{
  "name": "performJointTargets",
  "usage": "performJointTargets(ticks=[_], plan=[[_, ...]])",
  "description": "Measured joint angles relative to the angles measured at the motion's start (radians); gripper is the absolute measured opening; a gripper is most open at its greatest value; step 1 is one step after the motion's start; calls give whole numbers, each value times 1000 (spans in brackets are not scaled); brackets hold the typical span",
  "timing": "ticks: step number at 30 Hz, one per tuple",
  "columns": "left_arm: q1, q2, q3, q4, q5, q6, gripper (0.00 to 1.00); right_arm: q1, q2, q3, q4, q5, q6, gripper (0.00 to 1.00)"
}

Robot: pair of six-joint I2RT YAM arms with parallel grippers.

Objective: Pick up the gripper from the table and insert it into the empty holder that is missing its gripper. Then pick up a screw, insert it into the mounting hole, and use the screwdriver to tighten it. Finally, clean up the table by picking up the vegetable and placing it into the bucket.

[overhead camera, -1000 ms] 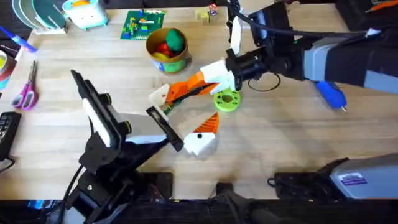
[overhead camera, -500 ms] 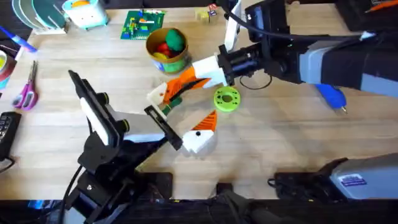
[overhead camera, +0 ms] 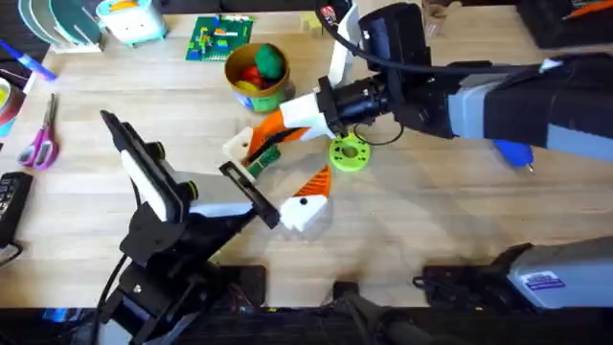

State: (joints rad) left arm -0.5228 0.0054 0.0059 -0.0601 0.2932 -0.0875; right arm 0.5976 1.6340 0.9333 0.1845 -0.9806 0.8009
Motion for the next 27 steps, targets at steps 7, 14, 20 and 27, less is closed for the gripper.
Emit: performJointTargets(ticks=[7,14,20,27], plan=[[0,0,0,0,-2,-4,993,3,0,0,2,15,0,8],[0,0,0,-1,-10,-8,993,10,0,0,14,34,7,8],[0,0,0,-1,-12,-8,992,11,0,0,16,38,7,8],[0,0,0,-1,-13,-8,993,11,0,0,16,37,8,86]])
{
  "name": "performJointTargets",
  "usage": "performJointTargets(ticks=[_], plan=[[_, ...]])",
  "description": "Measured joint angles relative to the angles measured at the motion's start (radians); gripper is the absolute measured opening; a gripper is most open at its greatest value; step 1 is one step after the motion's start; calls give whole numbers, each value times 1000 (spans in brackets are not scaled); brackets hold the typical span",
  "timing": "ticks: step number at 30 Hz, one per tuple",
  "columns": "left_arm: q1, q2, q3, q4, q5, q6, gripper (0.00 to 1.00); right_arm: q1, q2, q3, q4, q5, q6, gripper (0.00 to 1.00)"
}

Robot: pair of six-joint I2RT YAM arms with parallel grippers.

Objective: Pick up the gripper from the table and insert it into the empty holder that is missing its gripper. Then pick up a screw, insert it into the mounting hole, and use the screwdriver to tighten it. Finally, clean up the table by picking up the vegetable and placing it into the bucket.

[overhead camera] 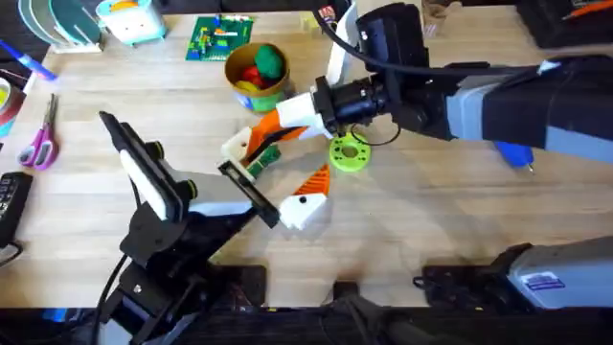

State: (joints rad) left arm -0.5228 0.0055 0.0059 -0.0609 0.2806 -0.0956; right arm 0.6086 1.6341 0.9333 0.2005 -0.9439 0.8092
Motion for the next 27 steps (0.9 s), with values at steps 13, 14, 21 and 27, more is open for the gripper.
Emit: performJointTargets(ticks=[13,14,21,27], plan=[[-11,0,0,5,73,18,993,-11,5,0,-6,-8,-1,500],[-11,0,0,5,75,21,993,-12,5,0,-7,-10,-2,521],[-11,0,0,7,92,35,993,-28,13,-2,-10,-33,-2,619],[-23,0,0,8,151,35,994,-40,13,-2,-4,-40,-1,628]])
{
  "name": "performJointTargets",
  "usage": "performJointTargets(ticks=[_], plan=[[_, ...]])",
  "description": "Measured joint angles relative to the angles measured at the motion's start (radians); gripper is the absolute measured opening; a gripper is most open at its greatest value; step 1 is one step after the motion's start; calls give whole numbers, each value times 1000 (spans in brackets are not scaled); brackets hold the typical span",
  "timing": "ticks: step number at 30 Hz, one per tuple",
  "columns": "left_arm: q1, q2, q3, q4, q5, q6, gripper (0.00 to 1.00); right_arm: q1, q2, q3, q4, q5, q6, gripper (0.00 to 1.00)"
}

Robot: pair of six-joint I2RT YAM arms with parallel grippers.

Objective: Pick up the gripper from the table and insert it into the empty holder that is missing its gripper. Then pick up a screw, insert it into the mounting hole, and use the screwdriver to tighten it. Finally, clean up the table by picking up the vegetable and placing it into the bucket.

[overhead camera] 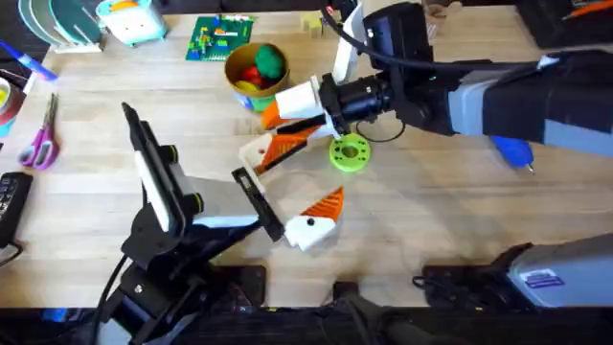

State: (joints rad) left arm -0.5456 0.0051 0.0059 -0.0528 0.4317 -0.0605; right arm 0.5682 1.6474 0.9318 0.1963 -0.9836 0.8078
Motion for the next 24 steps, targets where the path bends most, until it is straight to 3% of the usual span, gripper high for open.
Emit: performJointTargets(ticks=[10,16,24], plan=[[-3,0,0,1,41,0,993,-6,0,0,2,-2,0,688],[-3,0,0,1,44,0,993,-62,0,0,2,-5,-2,737],[-3,0,0,1,44,0,993,-162,0,0,6,-68,-51,937]])
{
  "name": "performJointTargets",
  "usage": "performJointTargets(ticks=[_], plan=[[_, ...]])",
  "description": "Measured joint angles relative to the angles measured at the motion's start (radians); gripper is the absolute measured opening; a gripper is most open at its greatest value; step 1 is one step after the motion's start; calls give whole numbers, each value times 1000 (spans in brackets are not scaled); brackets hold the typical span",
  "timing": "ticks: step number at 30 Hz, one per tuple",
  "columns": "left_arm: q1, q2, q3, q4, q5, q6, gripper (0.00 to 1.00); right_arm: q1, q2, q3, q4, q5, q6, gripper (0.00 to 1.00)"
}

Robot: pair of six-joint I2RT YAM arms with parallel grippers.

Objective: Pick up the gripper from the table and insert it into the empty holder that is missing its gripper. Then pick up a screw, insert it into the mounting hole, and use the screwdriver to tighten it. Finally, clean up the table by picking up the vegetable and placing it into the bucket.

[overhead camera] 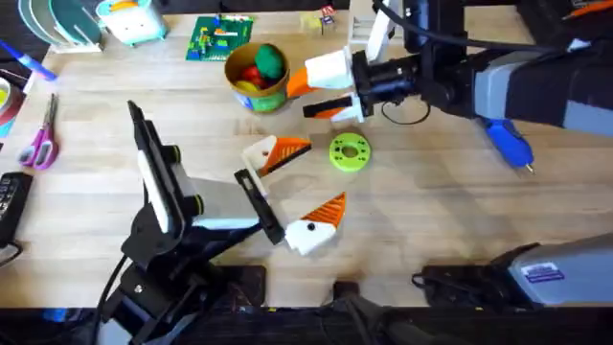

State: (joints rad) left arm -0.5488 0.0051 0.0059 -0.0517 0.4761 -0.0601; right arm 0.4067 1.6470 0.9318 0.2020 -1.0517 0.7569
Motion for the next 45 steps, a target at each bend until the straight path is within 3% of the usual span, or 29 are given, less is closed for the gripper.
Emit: performJointTargets(ticks=[11,15,22,30,38,43,45], plan=[[0,0,0,0,0,0,993,-84,0,0,-4,-106,-103,990],[0,0,0,0,0,0,993,-80,0,0,-101,-199,-154,991],[0,0,0,0,1,0,993,-67,0,0,-355,-240,-303,991],[0,0,0,0,1,0,993,-12,0,0,-358,-252,-360,896],[0,0,0,0,2,0,992,18,0,0,-347,-255,-366,673],[0,0,0,-1,2,-1,993,18,0,0,-344,-261,-369,249],[0,0,0,-1,2,-1,993,18,0,0,-343,-266,-371,128]])
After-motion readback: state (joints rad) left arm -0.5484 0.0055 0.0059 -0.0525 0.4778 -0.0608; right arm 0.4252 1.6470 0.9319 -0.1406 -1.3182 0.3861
